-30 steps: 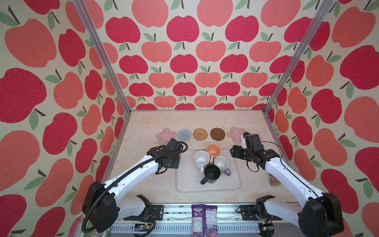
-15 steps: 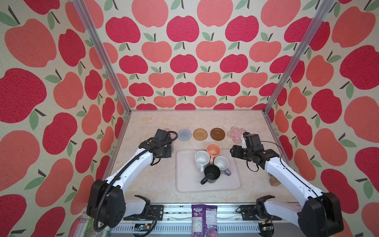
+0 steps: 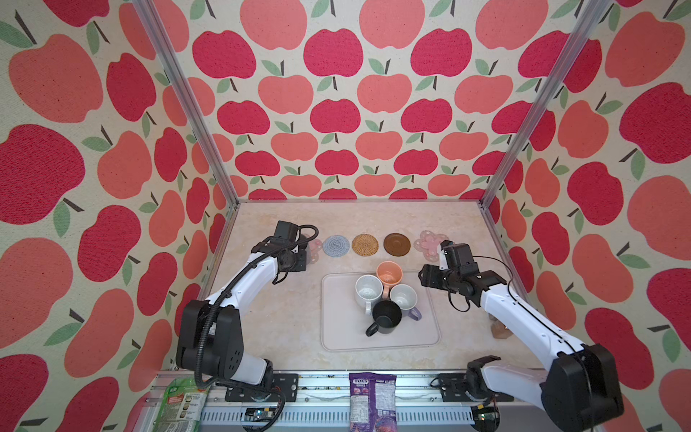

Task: Place cups on coasters
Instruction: Place the cup on the coaster.

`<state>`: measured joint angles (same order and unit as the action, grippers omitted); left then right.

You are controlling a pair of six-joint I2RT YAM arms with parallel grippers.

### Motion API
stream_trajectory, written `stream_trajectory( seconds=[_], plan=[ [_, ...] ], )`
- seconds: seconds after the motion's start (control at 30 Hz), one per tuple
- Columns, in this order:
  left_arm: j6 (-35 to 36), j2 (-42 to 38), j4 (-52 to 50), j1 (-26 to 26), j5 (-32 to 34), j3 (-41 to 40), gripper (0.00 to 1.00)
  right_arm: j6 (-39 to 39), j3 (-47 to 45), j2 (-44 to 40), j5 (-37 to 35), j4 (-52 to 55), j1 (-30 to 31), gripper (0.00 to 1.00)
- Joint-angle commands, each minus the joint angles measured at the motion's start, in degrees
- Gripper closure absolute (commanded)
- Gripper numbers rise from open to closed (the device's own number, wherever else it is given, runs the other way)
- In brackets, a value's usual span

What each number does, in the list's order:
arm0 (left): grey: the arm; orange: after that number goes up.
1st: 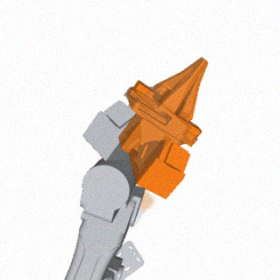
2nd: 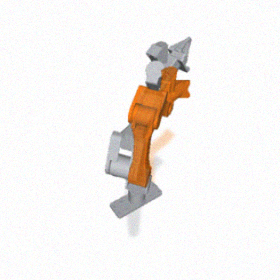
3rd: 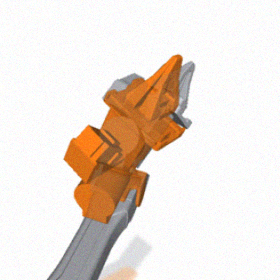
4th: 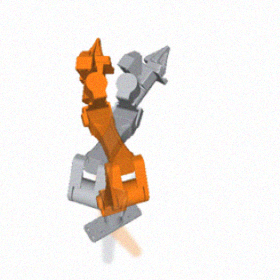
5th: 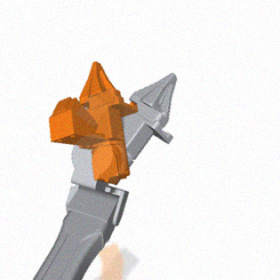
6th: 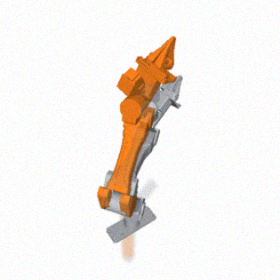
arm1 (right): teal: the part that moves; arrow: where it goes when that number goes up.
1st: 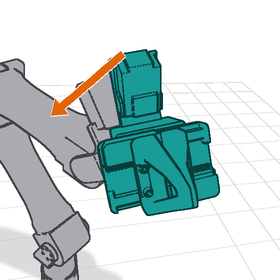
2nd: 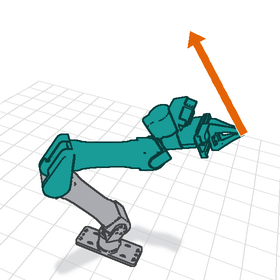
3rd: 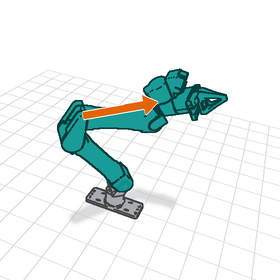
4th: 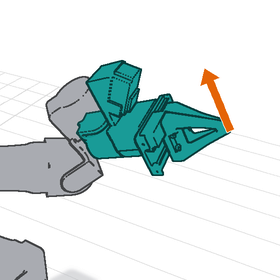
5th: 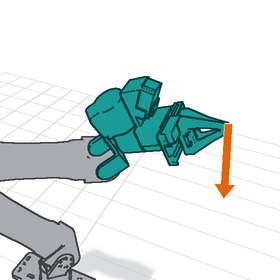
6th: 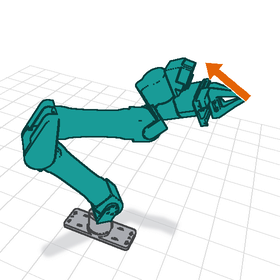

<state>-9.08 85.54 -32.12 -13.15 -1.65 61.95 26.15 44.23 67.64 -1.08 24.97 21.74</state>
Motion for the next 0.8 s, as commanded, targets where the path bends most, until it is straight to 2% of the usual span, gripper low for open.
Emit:
stream_trajectory(
  seconds=[0.0,0.33,0.77],
  plan=[
    [2.94,1.52,4.89,0.82,-0.72,4.21,1.00,-1.27,0.86,0.12,-0.98,-0.27,-0.27,0.25],
    [4.99,6.37,5.98,3.11,-2.07,7.79,1.00,-1.28,0.61,0.39,-1.03,-0.62,-0.70,0.25],
    [5.04,9.14,8.20,4.10,-3.54,7.74,1.00,-1.28,1.01,1.59,-0.69,-1.24,-1.05,0.25]
  ],
)
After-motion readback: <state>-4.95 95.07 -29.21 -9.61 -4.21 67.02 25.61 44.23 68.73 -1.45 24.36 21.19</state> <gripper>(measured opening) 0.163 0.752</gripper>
